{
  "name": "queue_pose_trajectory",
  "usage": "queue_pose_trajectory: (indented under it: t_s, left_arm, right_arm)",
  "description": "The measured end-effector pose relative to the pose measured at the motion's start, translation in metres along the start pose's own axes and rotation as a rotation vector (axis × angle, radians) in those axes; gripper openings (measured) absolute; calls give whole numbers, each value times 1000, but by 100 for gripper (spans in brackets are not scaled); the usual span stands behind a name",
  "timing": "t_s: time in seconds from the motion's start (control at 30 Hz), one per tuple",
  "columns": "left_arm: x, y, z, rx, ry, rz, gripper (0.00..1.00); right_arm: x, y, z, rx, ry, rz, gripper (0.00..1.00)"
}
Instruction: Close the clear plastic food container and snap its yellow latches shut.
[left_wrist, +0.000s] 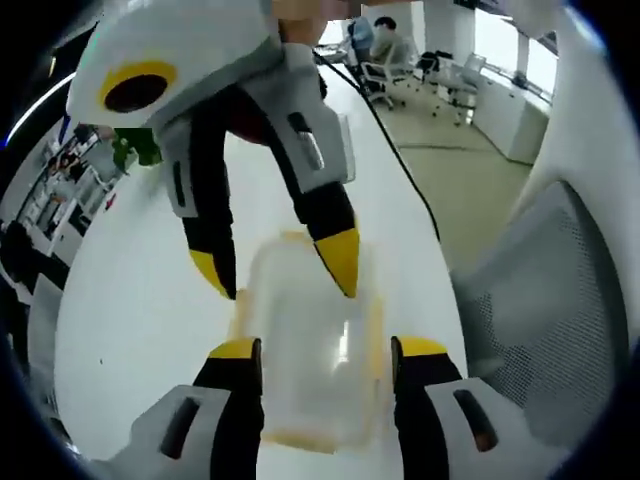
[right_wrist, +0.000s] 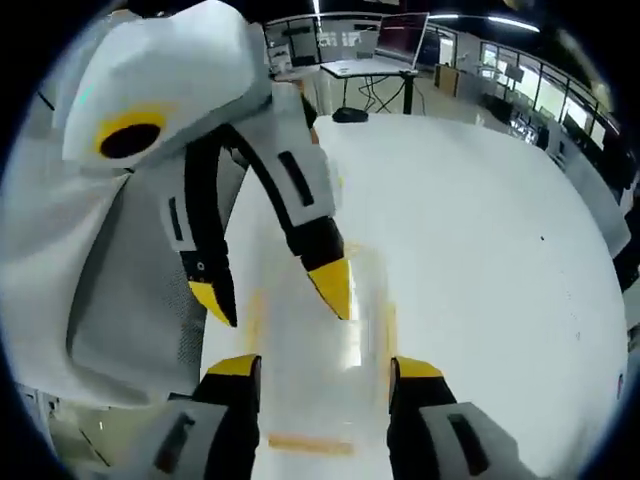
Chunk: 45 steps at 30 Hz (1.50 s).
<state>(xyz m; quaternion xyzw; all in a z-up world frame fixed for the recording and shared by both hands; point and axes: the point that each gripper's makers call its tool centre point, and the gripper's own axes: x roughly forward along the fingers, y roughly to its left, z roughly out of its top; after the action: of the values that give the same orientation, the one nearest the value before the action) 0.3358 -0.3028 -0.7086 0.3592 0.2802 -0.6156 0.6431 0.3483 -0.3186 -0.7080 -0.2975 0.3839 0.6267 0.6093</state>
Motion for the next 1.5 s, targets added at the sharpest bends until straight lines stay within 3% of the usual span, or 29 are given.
queue_pose_trajectory:
  t_s: [0.13, 0.27, 0.33, 0.47, 0.63, 0.87, 1.0, 1.13, 1.27, 1.5]
  left_arm:
    - [-8, 7, -4, -39, -32, 8, 56]
    - [-16, 9, -9, -100, -85, -9, 59]
    - [-20, 14, -9, -147, -131, 0, 62]
    - [-23, 19, -21, -152, -115, 9, 64]
    - [-25, 22, -24, -169, -135, 8, 67]
    - [-21, 20, -27, -172, -159, -4, 71]
    - [-18, 21, -28, -174, -163, -1, 74]
    - [-13, 22, -36, -184, -139, -3, 83]
    - [-10, 25, -47, -205, -117, -4, 87]
    - [3, 16, -54, -152, -82, -27, 85]
  right_arm:
    - [-4, -2, 4, -4, -81, -57, 48]
    - [-7, 2, 0, 91, -156, -69, 61]
    - [-8, 5, -5, 82, -162, -83, 63]
    - [-12, 9, -5, 92, -224, -89, 66]
    - [-15, 11, -2, 186, -292, -70, 71]
    - [-13, 9, -13, 195, -300, -115, 88]
    - [-3, 4, -32, 150, -226, -174, 99]
    - [6, 8, -43, 131, -185, -177, 99]
    - [10, 8, -45, 133, -186, -185, 99]
    - [17, 4, -46, 130, -182, -202, 96]
